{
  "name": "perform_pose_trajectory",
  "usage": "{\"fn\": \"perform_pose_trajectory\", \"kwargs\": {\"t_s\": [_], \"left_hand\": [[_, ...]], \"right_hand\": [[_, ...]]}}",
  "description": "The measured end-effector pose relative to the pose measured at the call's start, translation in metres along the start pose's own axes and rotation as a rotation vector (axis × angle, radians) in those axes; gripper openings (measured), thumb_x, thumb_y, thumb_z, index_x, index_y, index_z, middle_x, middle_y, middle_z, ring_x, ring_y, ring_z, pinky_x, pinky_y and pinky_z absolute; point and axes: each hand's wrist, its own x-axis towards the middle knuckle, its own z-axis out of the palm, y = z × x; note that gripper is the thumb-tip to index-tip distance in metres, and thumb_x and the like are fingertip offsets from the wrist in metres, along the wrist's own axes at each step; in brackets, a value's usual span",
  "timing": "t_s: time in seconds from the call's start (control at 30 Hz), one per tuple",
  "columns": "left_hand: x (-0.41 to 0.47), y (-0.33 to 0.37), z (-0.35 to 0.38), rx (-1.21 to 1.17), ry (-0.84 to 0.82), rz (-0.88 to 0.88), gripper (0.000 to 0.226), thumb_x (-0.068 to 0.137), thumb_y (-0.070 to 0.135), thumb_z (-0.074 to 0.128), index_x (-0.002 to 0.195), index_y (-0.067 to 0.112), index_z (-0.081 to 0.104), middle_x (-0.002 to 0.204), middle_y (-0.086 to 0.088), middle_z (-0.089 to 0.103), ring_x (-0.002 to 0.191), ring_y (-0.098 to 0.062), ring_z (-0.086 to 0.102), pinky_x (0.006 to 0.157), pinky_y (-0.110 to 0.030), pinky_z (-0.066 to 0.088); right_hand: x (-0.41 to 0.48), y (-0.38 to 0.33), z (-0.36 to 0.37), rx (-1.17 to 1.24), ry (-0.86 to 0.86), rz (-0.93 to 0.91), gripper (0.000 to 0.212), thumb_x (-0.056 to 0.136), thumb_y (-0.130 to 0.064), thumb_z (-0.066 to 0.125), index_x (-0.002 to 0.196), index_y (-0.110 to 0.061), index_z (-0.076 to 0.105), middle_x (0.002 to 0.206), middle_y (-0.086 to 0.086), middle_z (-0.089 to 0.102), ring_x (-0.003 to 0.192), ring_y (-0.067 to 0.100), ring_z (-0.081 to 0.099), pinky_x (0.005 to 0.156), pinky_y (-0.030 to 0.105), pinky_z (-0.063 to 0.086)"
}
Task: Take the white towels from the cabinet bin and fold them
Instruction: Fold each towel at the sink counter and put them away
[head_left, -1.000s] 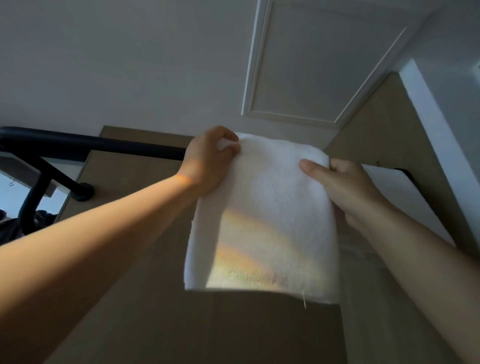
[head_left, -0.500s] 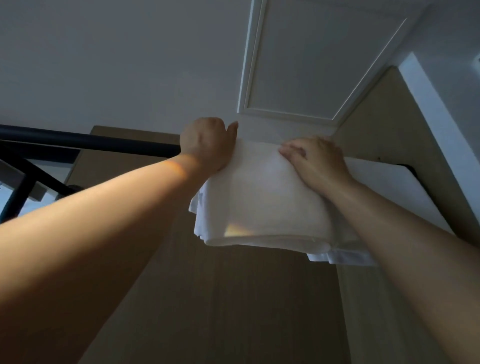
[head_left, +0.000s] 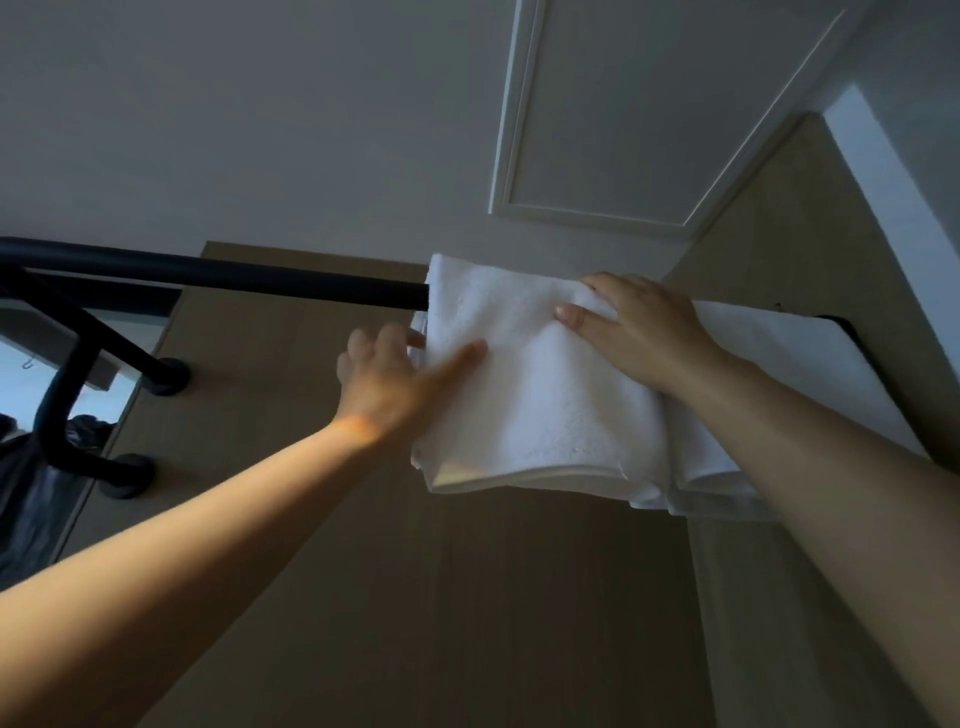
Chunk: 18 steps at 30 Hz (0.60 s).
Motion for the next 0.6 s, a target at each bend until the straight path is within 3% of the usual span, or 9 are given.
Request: {"fn": "perform_pose_trajectory", "kwargs": {"t_s": [0.07,0.17,0.27,0.33,0.43,0.5,0.6], "left_hand": [[0.005,-0.006,-0.005,-0.149,-0.205,-0.088,0.07,0.059,0.079,0.06,0.098,0.022,0.07,0.125,-0.004,0.051,0.112,-0.023,0.056,0.091,-0.039,0.051],[0.004,-0.008,-0.01,-0.375,-0.449,-0.109,0.077,0.059,0.074,0.066,0.106,0.014,0.071,0.111,-0.007,0.071,0.098,-0.025,0.07,0.09,-0.044,0.055],[0.001,-0.008,-0.008,-0.363,-0.461,-0.076,0.064,0.071,0.065,0.066,0.109,0.013,0.068,0.107,-0.005,0.072,0.097,-0.025,0.07,0.093,-0.048,0.054],[-0.002,-0.006,-0.008,-0.357,-0.444,-0.058,0.057,0.076,0.062,0.067,0.107,0.014,0.068,0.105,-0.002,0.073,0.094,-0.02,0.071,0.09,-0.046,0.056],[-0.008,-0.003,-0.01,-0.352,-0.436,-0.067,0.066,0.069,0.065,0.066,0.107,0.011,0.068,0.105,-0.005,0.072,0.094,-0.024,0.071,0.086,-0.048,0.057],[-0.011,0.0,-0.012,-0.366,-0.426,-0.073,0.071,0.066,0.064,0.065,0.107,0.007,0.068,0.105,-0.008,0.072,0.094,-0.027,0.071,0.085,-0.05,0.056],[-0.017,0.001,-0.014,-0.353,-0.422,-0.06,0.074,0.063,0.067,0.068,0.105,0.007,0.07,0.101,-0.007,0.073,0.092,-0.025,0.071,0.084,-0.049,0.056]], "right_hand": [[-0.01,-0.004,0.0,0.039,0.033,0.001,0.06,0.096,-0.058,0.041,0.143,-0.021,0.043,0.143,0.009,0.048,0.134,0.028,0.041,0.114,0.045,0.026],[-0.039,-0.01,-0.002,0.177,0.085,0.019,0.066,0.095,-0.053,0.048,0.149,-0.017,0.033,0.153,0.005,0.035,0.141,0.024,0.031,0.116,0.037,0.021],[-0.071,-0.015,-0.007,0.265,0.089,0.12,0.079,0.091,-0.056,0.053,0.153,-0.022,0.019,0.158,-0.002,0.024,0.144,0.019,0.026,0.112,0.034,0.025],[-0.09,-0.015,-0.01,0.288,0.075,0.188,0.082,0.088,-0.059,0.055,0.153,-0.024,0.018,0.154,-0.002,0.029,0.138,0.019,0.036,0.105,0.036,0.034],[-0.103,-0.009,-0.011,0.375,0.013,0.266,0.076,0.085,-0.061,0.058,0.145,-0.021,0.033,0.133,-0.002,0.052,0.112,0.016,0.055,0.08,0.028,0.046],[-0.104,-0.006,-0.013,0.462,-0.066,0.31,0.065,0.085,-0.059,0.059,0.134,-0.02,0.043,0.118,-0.008,0.058,0.095,0.007,0.059,0.062,0.019,0.043],[-0.103,-0.005,-0.013,0.499,-0.132,0.323,0.05,0.086,-0.056,0.061,0.119,-0.019,0.051,0.103,-0.011,0.06,0.083,0.0,0.057,0.058,0.018,0.04]]}}
